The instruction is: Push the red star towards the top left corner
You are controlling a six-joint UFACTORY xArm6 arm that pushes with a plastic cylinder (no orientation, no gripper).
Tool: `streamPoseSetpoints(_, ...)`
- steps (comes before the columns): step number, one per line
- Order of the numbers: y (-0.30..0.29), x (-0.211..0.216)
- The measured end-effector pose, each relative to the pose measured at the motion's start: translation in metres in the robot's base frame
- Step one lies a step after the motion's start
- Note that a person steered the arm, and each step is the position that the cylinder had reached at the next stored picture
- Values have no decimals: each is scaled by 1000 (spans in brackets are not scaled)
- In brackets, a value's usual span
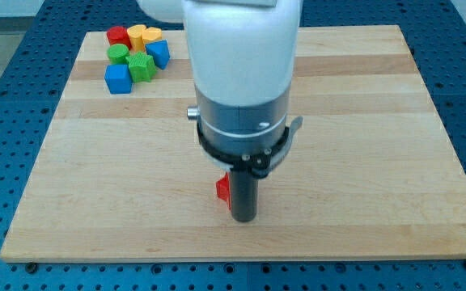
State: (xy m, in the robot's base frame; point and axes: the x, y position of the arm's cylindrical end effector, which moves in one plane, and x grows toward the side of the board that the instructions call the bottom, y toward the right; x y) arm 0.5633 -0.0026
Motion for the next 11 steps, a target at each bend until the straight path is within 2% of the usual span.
streamPoseSetpoints(2, -45, -60)
streamPoseSetpoints(3, 11, -75)
streamPoseSetpoints(4, 28, -104)
streamPoseSetpoints(5, -13, -120)
streamPoseSetpoints(7, 1, -67)
streamPoseSetpoints(8, -29, -87)
streamPoseSetpoints(9, -68, -139)
streamPoseSetpoints(10, -90, -145)
streamPoseSetpoints(11, -39, -142)
